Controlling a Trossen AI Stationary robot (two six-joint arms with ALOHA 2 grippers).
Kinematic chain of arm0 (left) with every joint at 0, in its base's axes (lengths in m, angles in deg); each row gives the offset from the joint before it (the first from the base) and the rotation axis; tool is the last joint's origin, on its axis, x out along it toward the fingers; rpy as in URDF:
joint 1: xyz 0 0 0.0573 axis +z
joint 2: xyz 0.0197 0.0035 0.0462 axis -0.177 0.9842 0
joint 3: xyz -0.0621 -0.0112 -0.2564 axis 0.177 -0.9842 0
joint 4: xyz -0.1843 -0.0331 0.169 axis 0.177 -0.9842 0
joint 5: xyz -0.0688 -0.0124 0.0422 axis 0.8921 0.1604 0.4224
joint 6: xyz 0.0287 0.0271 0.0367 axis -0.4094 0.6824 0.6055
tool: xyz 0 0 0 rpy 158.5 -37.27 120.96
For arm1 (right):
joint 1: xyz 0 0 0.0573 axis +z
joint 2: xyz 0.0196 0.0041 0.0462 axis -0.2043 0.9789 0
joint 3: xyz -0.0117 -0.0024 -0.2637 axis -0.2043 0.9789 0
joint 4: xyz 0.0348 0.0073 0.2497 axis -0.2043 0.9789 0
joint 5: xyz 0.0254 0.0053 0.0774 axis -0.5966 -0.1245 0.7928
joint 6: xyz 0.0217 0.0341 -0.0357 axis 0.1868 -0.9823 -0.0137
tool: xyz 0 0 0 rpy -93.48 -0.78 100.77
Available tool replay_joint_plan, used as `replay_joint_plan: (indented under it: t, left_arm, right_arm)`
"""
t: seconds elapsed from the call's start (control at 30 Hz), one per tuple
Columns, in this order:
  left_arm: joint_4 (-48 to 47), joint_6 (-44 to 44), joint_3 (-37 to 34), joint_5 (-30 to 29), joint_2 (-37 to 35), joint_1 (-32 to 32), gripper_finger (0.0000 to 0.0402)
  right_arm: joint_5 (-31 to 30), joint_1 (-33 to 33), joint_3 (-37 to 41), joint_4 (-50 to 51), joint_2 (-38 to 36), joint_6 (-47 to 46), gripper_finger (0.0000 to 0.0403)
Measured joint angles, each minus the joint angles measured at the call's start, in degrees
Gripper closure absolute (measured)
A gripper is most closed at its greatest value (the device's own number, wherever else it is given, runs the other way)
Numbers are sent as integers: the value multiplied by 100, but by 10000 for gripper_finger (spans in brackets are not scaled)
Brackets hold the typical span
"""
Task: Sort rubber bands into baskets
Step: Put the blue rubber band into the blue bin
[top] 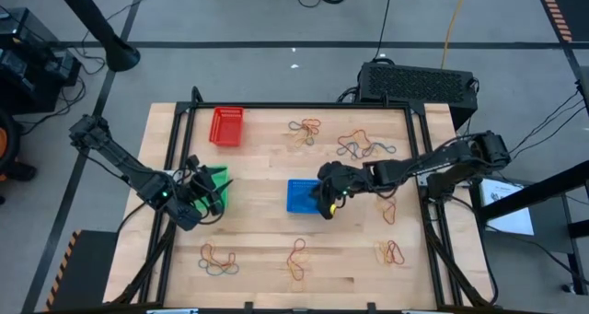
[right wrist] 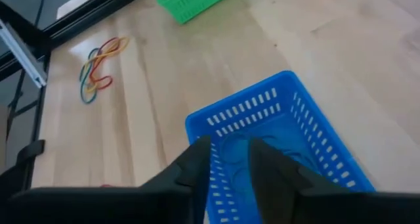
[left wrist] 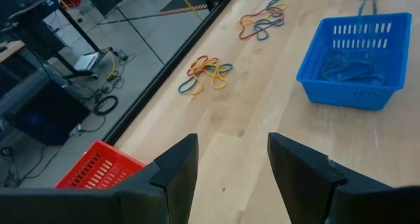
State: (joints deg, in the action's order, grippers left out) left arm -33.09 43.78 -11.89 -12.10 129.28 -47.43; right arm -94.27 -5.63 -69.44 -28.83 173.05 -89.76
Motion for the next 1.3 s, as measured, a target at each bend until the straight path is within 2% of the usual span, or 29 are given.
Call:
replay_joint_plan:
  t: [0.23, 0.33, 0.43, 0.6, 0.7, 0.83, 1.1, 1.3]
  left_arm:
    - [-4, 2, 0, 18, 0, 0, 210]
    - [-6, 2, 0, 18, 1, 0, 210]
    - [-4, 4, 0, 18, 2, 2, 210]
    - [38, 11, 0, 66, 1, 2, 210]
    - [62, 48, 0, 81, 0, 3, 210]
    - [123, 112, 0, 102, 1, 2, 210]
    - [140, 157, 2, 151, 2, 2, 210]
    - [134, 157, 2, 151, 2, 2, 210]
  right_arm:
    - [751, -339, 0, 111, -253, 171, 278]
    - [688, -516, 0, 602, -548, 212, 280]
    - [330, -757, 0, 1406, -882, 297, 286]
    - [-887, -1224, 0, 2795, -1132, -89, 299]
    - [-1086, -1650, 0, 3202, -977, -455, 308]
    - [-1084, -2158, 0, 3198, -552, -814, 315]
    - [-1061, -2709, 2, 3236, 365, -573, 319]
    - [-1029, -3015, 2, 3233, 686, -566, 319]
